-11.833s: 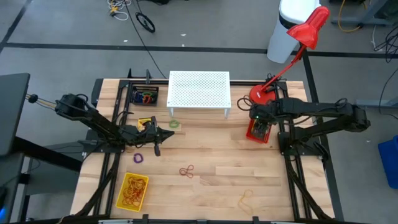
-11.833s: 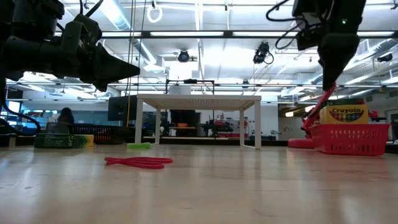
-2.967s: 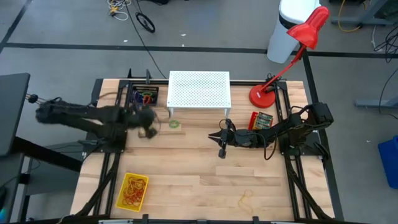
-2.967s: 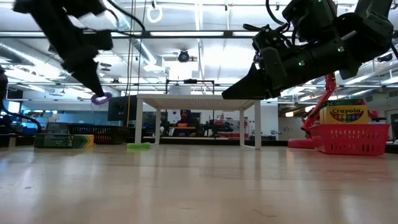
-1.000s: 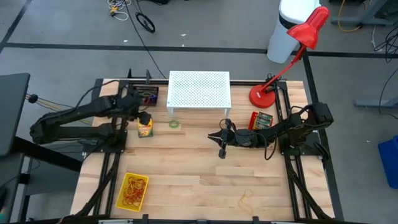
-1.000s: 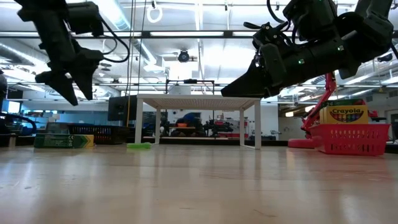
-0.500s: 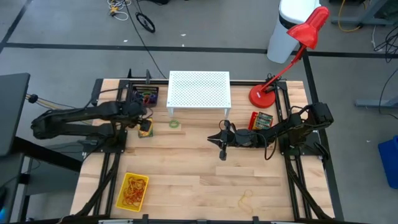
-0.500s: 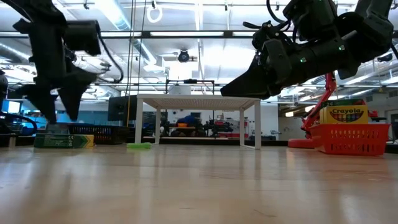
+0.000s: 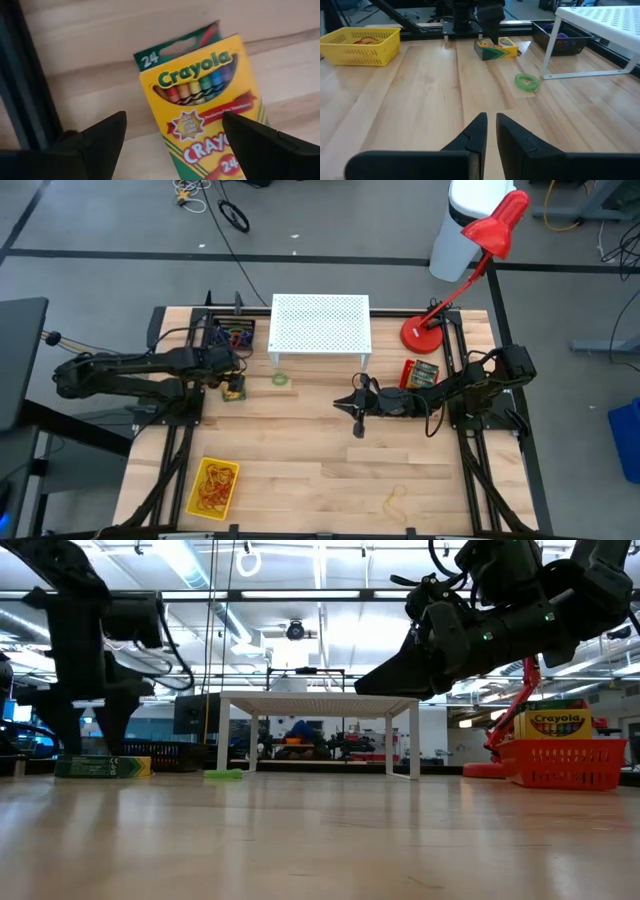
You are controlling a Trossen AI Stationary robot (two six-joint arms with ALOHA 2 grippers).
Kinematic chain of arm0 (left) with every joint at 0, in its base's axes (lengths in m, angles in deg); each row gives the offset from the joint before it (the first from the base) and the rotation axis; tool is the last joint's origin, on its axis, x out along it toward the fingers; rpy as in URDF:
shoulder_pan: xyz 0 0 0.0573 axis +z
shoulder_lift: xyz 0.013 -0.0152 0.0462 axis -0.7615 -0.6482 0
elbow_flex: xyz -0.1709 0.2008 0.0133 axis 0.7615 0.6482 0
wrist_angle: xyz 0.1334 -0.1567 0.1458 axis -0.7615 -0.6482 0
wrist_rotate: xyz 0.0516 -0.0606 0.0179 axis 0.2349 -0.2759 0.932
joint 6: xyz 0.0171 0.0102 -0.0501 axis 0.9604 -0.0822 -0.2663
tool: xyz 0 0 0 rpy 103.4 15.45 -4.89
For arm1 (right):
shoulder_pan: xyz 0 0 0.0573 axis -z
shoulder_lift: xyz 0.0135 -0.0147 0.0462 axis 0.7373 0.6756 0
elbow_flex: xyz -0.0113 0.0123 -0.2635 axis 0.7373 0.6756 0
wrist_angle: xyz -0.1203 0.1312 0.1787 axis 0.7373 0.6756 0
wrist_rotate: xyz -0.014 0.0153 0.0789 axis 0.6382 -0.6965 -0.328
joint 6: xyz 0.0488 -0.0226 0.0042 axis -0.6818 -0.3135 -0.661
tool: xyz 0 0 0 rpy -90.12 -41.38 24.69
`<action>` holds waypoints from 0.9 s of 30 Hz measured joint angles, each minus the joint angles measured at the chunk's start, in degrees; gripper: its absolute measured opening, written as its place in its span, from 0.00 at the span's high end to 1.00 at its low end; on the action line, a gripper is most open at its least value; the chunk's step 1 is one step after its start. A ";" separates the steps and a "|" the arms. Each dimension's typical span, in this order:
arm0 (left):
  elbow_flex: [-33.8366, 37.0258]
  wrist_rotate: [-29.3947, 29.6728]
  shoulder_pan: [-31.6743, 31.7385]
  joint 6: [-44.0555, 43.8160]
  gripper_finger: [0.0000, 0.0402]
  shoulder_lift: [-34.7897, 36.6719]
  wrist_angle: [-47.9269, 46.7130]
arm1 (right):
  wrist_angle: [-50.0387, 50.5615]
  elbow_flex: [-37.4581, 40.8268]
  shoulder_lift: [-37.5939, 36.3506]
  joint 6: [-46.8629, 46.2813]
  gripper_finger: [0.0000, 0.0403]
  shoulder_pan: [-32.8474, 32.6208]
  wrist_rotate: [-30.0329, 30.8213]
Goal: Pick & Place Office Desk Supplies
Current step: Put the box yellow crayon into the red bin
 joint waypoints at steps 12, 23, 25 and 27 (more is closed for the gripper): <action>2.29 -8.81 -4.66 10.11 0.21 -0.25 14.55 | -0.04 0.00 0.00 0.02 0.87 0.00 -0.54; 2.29 -9.88 -18.38 9.01 0.26 -2.80 19.13 | -0.28 0.02 -0.02 0.01 0.87 0.00 -0.51; 2.25 -8.99 -21.05 9.73 0.27 -3.83 21.45 | -0.38 0.00 -0.01 -0.19 0.87 0.00 -0.51; 1.09 -7.93 -23.27 11.83 0.28 -4.34 21.48 | -0.42 0.01 -0.01 -0.22 0.87 0.00 -0.51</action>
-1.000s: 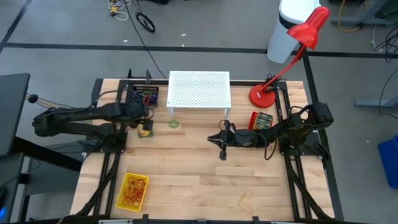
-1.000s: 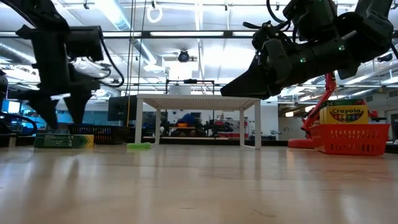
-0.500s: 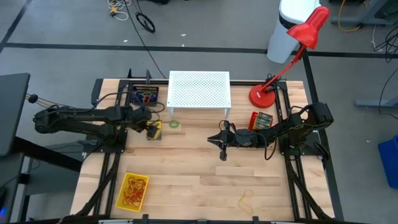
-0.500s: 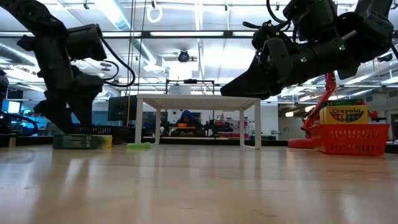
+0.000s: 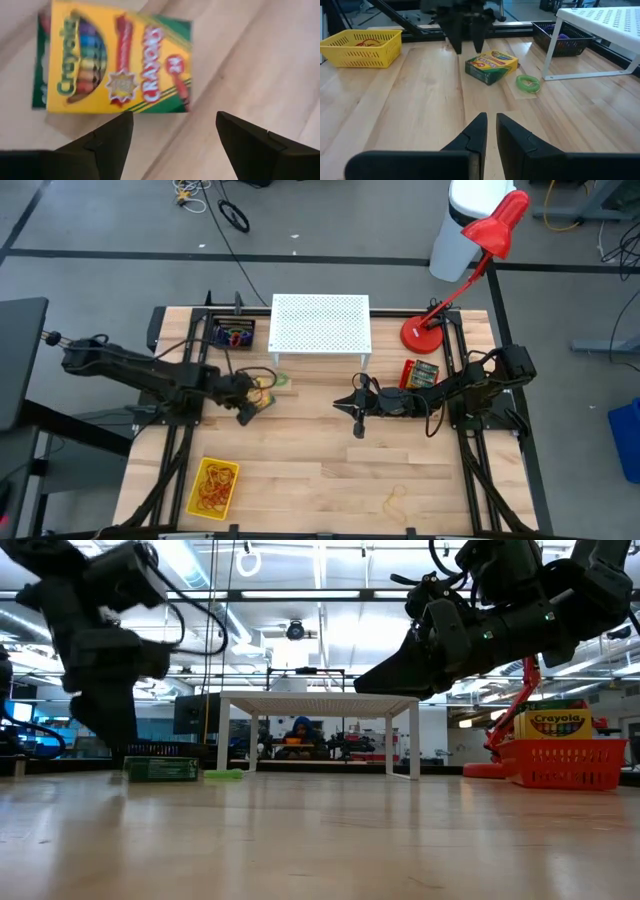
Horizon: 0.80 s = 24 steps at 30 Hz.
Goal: Pick & Place Office Desk Supplies
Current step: Put the box yellow crayon into the red bin
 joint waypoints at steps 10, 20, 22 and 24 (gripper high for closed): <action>-5.95 7.66 5.52 9.31 0.29 0.46 -13.87 | -0.40 -0.01 -0.01 -0.14 0.87 0.00 0.02; -3.09 -0.41 18.53 18.07 0.43 -1.02 -6.73 | -1.36 -0.01 0.00 -0.22 0.87 0.00 -0.79; -2.02 -1.22 19.90 18.18 0.49 -1.60 -5.32 | -1.38 -0.01 -0.01 -0.21 0.87 0.00 -0.79; -0.98 -0.52 20.89 17.81 0.54 -2.30 -3.67 | -1.36 -0.01 -0.01 -0.20 0.87 0.00 -0.81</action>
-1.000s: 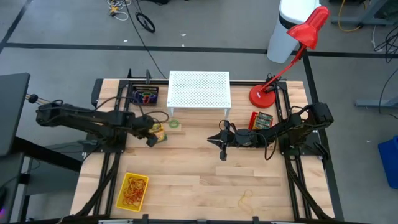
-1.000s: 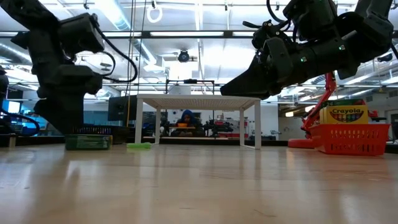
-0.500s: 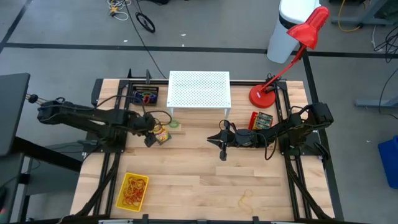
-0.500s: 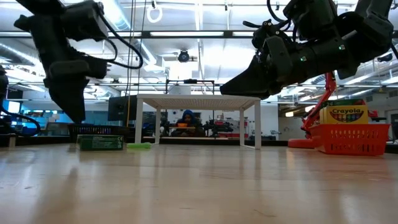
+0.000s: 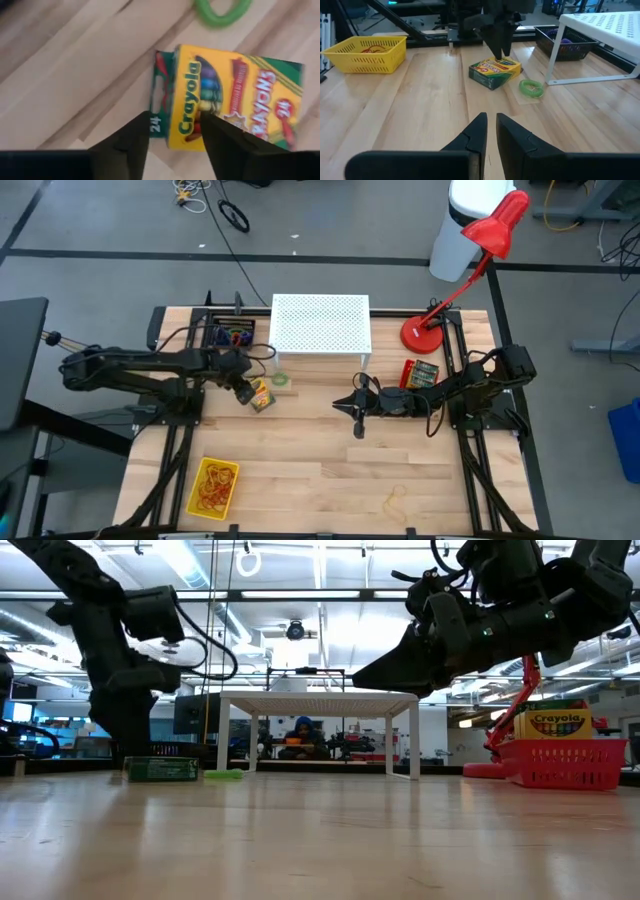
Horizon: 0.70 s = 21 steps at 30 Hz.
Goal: Pick & Place Office Desk Supplies
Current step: Put the box yellow crayon into the red bin
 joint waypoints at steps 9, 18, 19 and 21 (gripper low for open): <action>1.15 -4.31 -0.31 0.71 0.70 -1.00 4.51 | 0.07 0.00 0.00 0.00 0.87 0.00 -0.02; 1.24 -5.61 -6.17 1.59 0.94 -1.03 7.95 | 0.04 0.00 0.02 0.02 0.87 0.00 -0.02; 1.24 -5.67 -6.93 1.63 0.97 -1.03 8.50 | 0.07 0.00 0.01 0.04 0.87 0.02 -0.02; 1.24 -5.65 -8.37 1.36 0.98 -1.03 9.68 | 0.05 0.00 0.02 0.02 0.87 0.00 -0.02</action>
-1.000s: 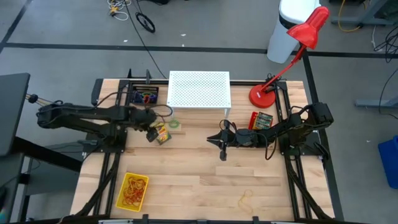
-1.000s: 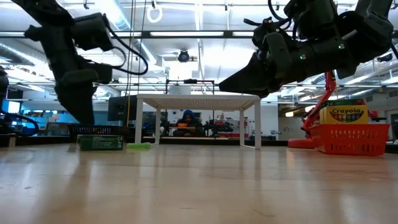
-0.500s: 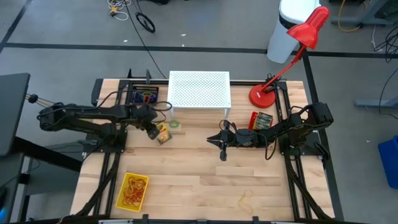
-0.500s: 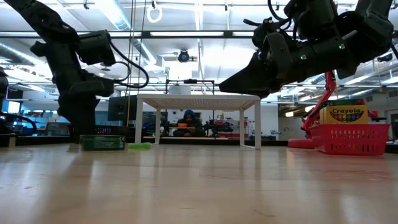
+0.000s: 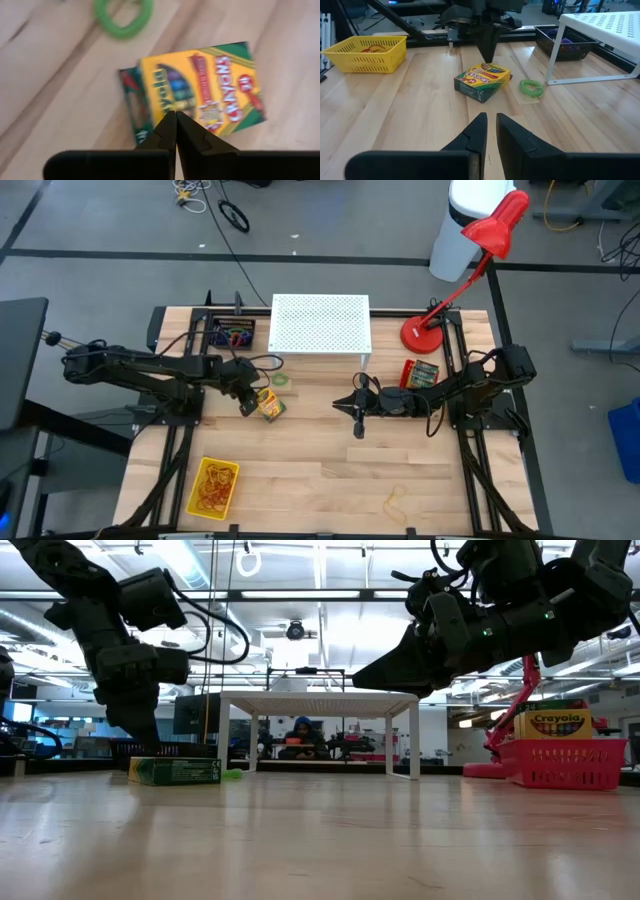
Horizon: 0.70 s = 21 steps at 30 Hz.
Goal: Pick & Place Office Desk Supplies
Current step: Put the box yellow crayon into the red bin
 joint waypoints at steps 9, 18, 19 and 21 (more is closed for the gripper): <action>-3.40 5.37 -8.73 -3.83 0.91 0.02 0.31 | 0.02 0.00 -0.02 0.02 0.87 0.00 0.00; -3.96 11.28 -3.89 -13.55 0.84 -0.28 -17.86 | 0.02 0.00 -0.01 0.04 0.87 0.01 -0.02; -3.09 9.60 -3.35 -13.63 0.83 -0.28 -16.41 | 0.02 0.00 -0.02 0.08 0.87 0.00 -0.02; -1.43 7.03 -2.80 -13.39 0.82 -0.28 -12.63 | 0.00 0.00 -0.02 0.17 0.87 0.01 -0.02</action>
